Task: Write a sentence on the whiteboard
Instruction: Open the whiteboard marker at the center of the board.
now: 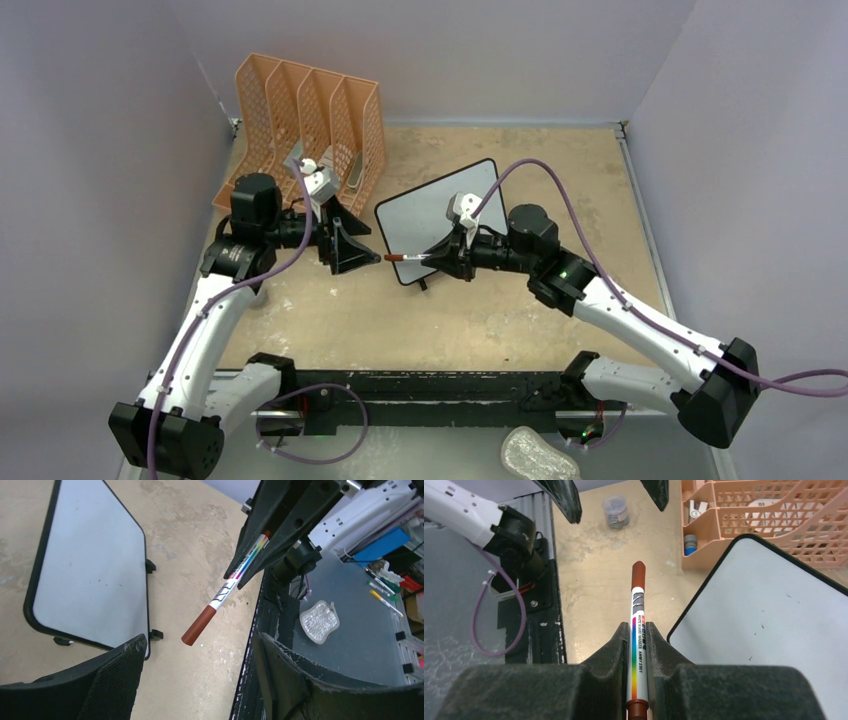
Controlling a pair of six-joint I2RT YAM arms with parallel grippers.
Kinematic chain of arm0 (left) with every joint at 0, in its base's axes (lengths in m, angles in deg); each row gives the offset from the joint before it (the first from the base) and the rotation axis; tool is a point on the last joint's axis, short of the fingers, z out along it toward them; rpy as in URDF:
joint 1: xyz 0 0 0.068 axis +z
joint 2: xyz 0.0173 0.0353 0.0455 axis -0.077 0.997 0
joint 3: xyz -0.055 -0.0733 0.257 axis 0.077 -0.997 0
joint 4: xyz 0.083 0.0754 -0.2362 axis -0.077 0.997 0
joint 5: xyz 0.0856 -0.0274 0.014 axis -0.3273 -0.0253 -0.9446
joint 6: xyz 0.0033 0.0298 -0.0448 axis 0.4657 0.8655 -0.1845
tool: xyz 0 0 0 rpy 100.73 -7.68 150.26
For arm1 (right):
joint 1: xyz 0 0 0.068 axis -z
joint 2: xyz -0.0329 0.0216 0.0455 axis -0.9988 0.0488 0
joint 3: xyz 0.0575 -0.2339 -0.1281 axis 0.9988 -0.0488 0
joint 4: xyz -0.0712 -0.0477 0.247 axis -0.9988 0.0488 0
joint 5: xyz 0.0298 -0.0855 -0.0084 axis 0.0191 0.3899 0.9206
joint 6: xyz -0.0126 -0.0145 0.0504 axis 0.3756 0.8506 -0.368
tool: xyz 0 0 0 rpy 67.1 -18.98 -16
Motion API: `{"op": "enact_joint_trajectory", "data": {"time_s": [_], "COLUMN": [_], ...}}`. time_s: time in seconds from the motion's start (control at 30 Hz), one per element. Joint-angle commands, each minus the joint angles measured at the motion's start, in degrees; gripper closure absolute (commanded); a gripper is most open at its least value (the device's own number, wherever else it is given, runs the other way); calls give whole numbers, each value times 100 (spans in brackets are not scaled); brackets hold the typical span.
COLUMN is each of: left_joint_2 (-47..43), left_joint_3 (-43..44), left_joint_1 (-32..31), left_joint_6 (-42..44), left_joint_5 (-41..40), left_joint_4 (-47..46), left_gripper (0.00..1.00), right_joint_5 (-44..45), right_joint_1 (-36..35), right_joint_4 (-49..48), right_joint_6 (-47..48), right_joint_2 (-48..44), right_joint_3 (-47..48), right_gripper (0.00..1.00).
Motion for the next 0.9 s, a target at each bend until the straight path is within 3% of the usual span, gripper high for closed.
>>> {"op": "enact_joint_trajectory", "data": {"time_s": [0.0, 0.17, 0.4, 0.87], "left_joint_2": [-49, -202, -91, 129], "left_joint_3": [-131, -371, -374, -540], "left_joint_1": [-139, -482, -553, -807], "left_joint_6": [764, 1247, 1327, 1375], "left_joint_5": [566, 381, 911, 658], "left_joint_4": [-282, -426, -562, -638], "left_gripper": [25, 27, 26, 49], "right_joint_5": [-506, -773, -944, -1283], "right_joint_1": [48, 53, 48, 48], "right_joint_4": [197, 423, 495, 232], "right_joint_6": [296, 419, 524, 417], "right_joint_2": [-90, -129, -189, -147], "right_joint_3": [487, 655, 761, 681], "right_gripper": [100, 100, 100, 100]}}
